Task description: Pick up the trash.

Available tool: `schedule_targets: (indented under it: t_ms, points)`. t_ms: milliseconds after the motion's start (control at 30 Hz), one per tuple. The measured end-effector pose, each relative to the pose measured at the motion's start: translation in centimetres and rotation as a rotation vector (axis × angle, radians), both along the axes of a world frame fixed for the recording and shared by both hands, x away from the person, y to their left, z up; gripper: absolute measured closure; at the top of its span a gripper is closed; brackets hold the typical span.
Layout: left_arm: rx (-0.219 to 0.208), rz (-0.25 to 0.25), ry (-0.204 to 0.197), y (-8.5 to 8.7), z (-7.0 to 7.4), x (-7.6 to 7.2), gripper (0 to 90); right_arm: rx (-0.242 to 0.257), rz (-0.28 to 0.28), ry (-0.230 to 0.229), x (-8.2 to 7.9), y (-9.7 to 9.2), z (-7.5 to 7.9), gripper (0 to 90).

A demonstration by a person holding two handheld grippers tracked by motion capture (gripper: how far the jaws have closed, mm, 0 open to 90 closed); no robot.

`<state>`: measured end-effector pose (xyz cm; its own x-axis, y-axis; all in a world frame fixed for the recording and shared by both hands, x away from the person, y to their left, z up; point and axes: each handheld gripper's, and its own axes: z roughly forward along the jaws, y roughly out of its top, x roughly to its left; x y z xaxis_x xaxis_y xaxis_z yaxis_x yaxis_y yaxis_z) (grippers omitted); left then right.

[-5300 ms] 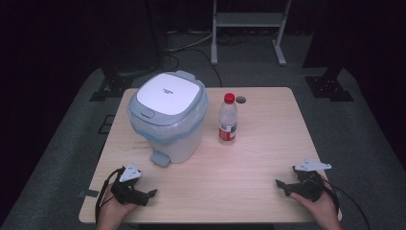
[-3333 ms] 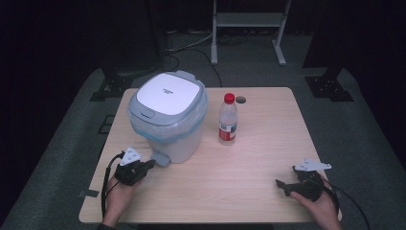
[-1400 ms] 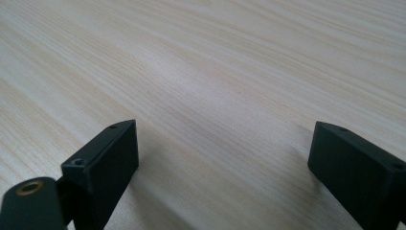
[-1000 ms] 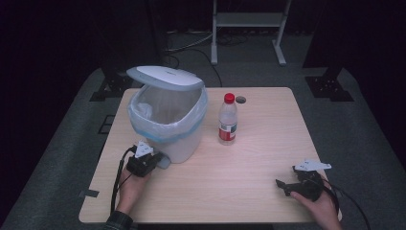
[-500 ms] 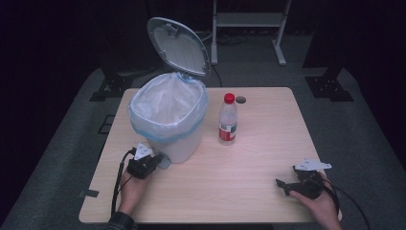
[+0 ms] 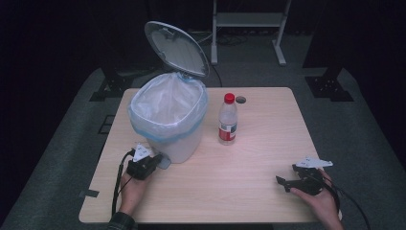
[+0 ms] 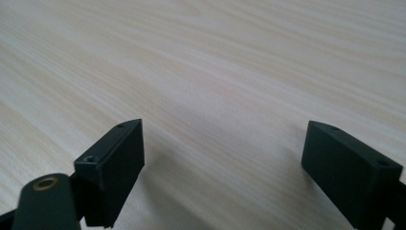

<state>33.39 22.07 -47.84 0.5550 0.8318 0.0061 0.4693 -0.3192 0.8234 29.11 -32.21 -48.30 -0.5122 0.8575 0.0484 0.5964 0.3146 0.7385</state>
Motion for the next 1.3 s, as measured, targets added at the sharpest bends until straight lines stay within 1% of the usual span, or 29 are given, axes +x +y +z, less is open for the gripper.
schedule_targets:
  t_ms: [267,367,500,600,667,700,933,1033,1167,1233,1300]
  points:
    - [-0.001,0.000,0.003,0.0,0.0,0.0,90.0,0.030,0.008,-0.036,0.6,0.5,1.1,13.2]
    - [-0.002,-0.001,0.003,0.0,0.0,0.0,90.0,0.029,0.013,-0.045,0.9,0.8,1.5,13.5]
    - [-0.002,-0.002,0.003,0.1,0.0,0.0,90.0,0.053,0.021,-0.063,1.2,1.1,2.4,13.5]
    - [-0.002,-0.001,0.002,0.1,0.0,0.0,90.0,0.052,0.032,-0.069,1.5,1.5,3.0,13.5]
    - [-0.002,-0.002,0.003,0.1,0.0,0.0,90.0,0.060,0.035,-0.077,1.7,1.6,3.4,13.6]
    - [-0.003,-0.002,0.003,0.1,0.0,0.0,90.0,0.070,0.035,-0.077,1.8,1.7,3.6,13.6]
    - [-0.004,-0.002,0.004,0.1,0.0,0.0,90.0,0.090,0.053,-0.092,2.5,2.3,4.5,14.0]
    - [-0.004,-0.002,0.004,0.1,0.0,0.0,90.0,0.088,0.063,-0.094,2.8,2.6,4.7,14.0]
    - [-0.004,-0.002,0.004,0.1,0.0,0.0,90.0,0.097,0.071,-0.104,3.1,3.0,5.2,14.1]
    - [-0.005,-0.001,0.005,0.1,0.0,0.0,90.0,0.110,0.076,-0.104,3.3,3.1,5.4,14.1]
    - [-0.005,-0.001,0.005,0.1,0.0,0.0,90.0,0.106,0.081,-0.108,3.5,3.4,5.6,14.1]
